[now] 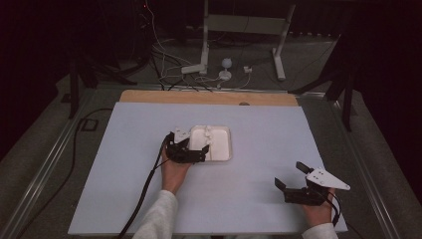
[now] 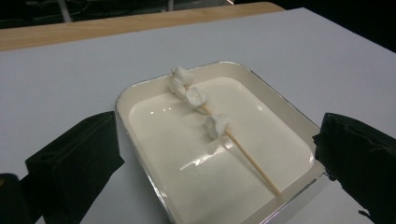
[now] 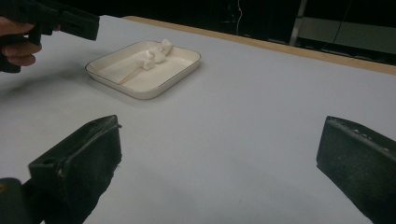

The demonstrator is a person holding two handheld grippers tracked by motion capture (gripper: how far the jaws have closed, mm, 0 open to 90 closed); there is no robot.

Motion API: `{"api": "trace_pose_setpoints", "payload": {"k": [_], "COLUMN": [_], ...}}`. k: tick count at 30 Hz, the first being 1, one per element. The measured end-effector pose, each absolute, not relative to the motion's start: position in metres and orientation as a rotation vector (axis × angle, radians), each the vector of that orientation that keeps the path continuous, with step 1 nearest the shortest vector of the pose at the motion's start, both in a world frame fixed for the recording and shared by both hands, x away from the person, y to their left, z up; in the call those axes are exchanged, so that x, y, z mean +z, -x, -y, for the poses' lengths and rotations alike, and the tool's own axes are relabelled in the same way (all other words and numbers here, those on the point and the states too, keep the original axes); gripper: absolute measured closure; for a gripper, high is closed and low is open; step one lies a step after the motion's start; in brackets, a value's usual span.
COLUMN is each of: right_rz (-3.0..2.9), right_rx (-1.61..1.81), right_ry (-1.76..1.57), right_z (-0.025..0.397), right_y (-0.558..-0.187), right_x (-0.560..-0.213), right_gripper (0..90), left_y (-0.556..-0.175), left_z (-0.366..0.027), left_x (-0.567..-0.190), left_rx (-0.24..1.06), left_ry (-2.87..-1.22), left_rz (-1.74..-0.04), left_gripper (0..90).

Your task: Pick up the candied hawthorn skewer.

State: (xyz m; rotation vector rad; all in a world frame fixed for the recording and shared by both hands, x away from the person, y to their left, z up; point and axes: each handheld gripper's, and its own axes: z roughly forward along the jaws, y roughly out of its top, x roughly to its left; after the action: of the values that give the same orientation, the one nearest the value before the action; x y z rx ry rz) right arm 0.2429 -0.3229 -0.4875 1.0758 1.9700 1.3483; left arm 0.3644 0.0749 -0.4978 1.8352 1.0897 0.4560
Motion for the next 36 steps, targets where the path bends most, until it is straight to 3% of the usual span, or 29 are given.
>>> {"api": "trace_pose_setpoints", "payload": {"k": [8, 17, 19, 21, 22, 23, 28, 32, 33, 35, 36], "right_rz": [-1.973, -1.970, -1.970, -1.970, -1.969, -1.969, -1.968, -1.970, -1.970, -1.971, -1.972], "right_rx": [1.348, 1.349, 1.351, 1.351, 1.351, 1.351, 1.351, 1.348, 1.349, 1.349, 1.348], "right_ry": [-1.075, -1.075, -1.075, -1.075, -1.076, -1.076, -1.076, -1.074, -1.076, -1.076, -1.076], "right_z": [0.323, 0.323, 0.323, 0.323, 0.324, 0.324, 0.324, 0.323, 0.323, 0.323, 0.323], "right_y": [-0.243, -0.243, -0.243, -0.243, -0.243, -0.243, -0.243, -0.242, -0.243, -0.243, -0.243], "right_x": [-0.487, -0.488, -0.488, -0.488, -0.487, -0.487, -0.487, -0.487, -0.487, -0.488, -0.488], "right_gripper": [0.1, 0.1, 0.1, 0.1, 0.1, 0.1, 0.1, 0.1, 0.1, 0.1, 0.1], "left_y": [-0.369, -0.374, -0.374, -0.375, -0.375, -0.375, -0.375, -0.376, -0.376, -0.376, -0.376], "left_z": [-0.063, -0.043, -0.039, -0.035, -0.034, -0.033, -0.037, -0.041, -0.042, -0.043, -0.043], "left_x": [-0.507, -0.519, -0.521, -0.523, -0.524, -0.525, -0.524, -0.521, -0.520, -0.519, -0.519], "left_rx": [0.444, 0.440, 0.469, 0.484, 0.498, 0.509, 0.508, 0.495, 0.491, 0.481, 0.475], "left_ry": [-1.871, -1.949, -1.977, -2.015, -2.033, -2.050, -2.067, -2.075, -2.078, -2.080, -2.078], "left_rz": [-1.118, -1.159, -1.170, -1.179, -1.191, -1.196, -1.204, -1.229, -1.234, -1.248, -1.258], "left_gripper": [1.6, 9.0, 17.3, 18.7, 26.7, 26.7, 54.6, 66.8, 74.8, 78.1, 85.4]}}
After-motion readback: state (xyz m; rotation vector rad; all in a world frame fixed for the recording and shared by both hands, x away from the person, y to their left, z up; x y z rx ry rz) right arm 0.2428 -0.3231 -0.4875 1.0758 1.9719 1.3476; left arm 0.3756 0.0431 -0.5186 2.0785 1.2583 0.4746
